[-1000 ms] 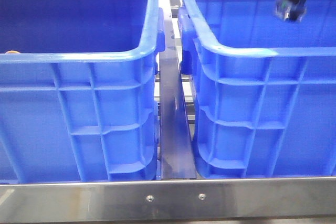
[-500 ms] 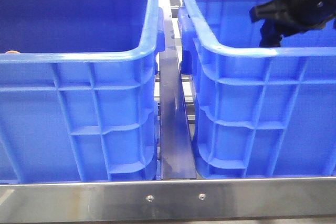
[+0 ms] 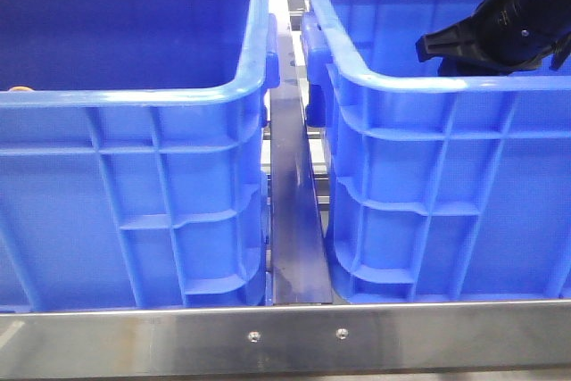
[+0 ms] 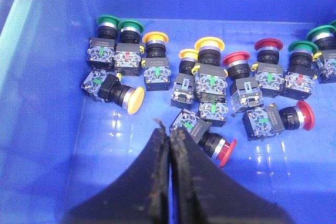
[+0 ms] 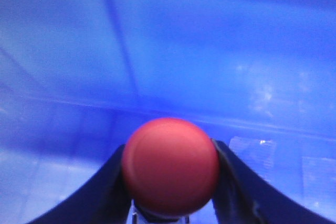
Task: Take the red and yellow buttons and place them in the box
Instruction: 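Carry the red button into the empty bin and lower it, then open the right gripper and lift it off the red button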
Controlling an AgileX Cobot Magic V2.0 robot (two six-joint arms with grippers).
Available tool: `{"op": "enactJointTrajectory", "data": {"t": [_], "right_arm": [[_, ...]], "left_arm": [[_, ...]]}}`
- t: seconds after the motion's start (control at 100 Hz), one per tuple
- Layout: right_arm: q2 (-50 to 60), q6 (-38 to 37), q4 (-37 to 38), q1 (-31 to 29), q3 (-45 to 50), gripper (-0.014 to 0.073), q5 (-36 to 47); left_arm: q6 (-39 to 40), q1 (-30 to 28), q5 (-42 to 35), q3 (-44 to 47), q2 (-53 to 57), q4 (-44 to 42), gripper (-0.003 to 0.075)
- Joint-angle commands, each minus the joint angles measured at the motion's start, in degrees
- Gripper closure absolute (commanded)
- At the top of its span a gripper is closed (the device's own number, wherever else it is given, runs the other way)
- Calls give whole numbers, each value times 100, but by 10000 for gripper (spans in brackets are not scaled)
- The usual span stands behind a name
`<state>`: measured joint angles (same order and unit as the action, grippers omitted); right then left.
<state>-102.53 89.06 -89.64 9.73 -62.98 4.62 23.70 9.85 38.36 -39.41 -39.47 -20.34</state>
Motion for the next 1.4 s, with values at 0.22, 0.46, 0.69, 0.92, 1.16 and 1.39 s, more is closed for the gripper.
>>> {"op": "enactJointTrajectory", "data": {"t": [0.22, 0.46, 0.69, 0.92, 1.16, 1.39], "right_arm": [[512, 54, -533, -19, -115, 8, 125], [1206, 54, -598, -19, -56, -6, 125], [2440, 54, -612, -19, 611, -6, 168], [4016, 54, -636, -19, 1627, -4, 430], [5504, 54, -655, -19, 2541, -3, 533], [6330, 54, -655, -19, 3007, 58, 691]], "left_arm": [[1, 41, -368, -158, 7, -114, 739], [1, 41, -368, -158, 7, -135, 739], [1, 41, -368, -158, 7, -150, 739], [1, 41, -368, -158, 7, -150, 739], [1, 41, -368, -158, 7, -153, 739], [1, 41, -368, -158, 7, -153, 739]]}}
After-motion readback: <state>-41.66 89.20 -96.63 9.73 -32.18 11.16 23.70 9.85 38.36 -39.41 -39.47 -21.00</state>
